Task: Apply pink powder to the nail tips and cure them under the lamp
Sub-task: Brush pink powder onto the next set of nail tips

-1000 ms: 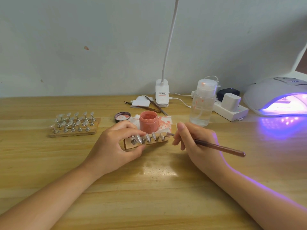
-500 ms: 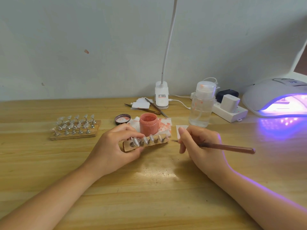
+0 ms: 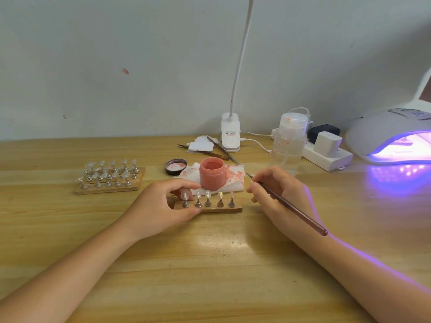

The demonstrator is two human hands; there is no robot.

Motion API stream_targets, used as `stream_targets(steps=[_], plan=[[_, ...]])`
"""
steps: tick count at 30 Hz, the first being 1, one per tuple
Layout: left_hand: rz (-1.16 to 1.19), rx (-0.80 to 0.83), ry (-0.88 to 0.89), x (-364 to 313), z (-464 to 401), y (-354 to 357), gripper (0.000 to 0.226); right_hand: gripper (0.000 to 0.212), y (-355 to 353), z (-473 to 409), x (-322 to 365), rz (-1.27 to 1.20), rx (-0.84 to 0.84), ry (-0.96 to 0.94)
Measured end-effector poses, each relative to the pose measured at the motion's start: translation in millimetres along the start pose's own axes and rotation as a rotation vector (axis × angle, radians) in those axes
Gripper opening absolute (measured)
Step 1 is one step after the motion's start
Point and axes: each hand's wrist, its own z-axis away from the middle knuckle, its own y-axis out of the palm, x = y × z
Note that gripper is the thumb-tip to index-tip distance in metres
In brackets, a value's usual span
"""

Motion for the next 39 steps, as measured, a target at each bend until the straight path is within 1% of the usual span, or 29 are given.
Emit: stream_targets(steps=[3,6,10,14,17,20,26,31,35,37,39], plan=[[-0.022,0.028,-0.037,0,-1,-2,0.035,0.005,1,0,-2,-0.021,0.050,0.011],[-0.111,0.043,-0.022,-3,-3,-3,0.035,0.006,1,0,-3,-0.041,0.074,0.006],[-0.187,0.003,0.013,-12,-5,1,0.031,0.007,1,2,-1,-0.057,0.093,-0.036],[-0.367,-0.044,0.094,-17,-7,9,0.034,0.026,1,4,3,-0.058,0.125,-0.070],[-0.461,-0.084,0.150,-19,-8,14,0.031,0.018,1,5,3,-0.058,0.153,-0.082],[-0.467,-0.078,0.163,-19,-10,20,0.027,0.016,1,5,4,-0.036,0.180,-0.094],[-0.423,-0.072,0.166,-20,-13,25,0.016,0.022,2,4,3,-0.014,0.187,-0.099],[-0.388,-0.063,0.159,-24,-13,27,0.022,0.021,3,3,1,-0.015,0.183,-0.094],[-0.410,-0.075,0.183,-25,-12,27,0.022,0.024,3,2,0,-0.013,0.182,-0.091],[-0.442,-0.081,0.208,-26,-10,28,0.021,0.025,3,2,1,-0.013,0.180,-0.089],[-0.447,-0.105,0.269,-28,-8,28,0.019,0.023,3,2,1,-0.009,0.177,-0.095]])
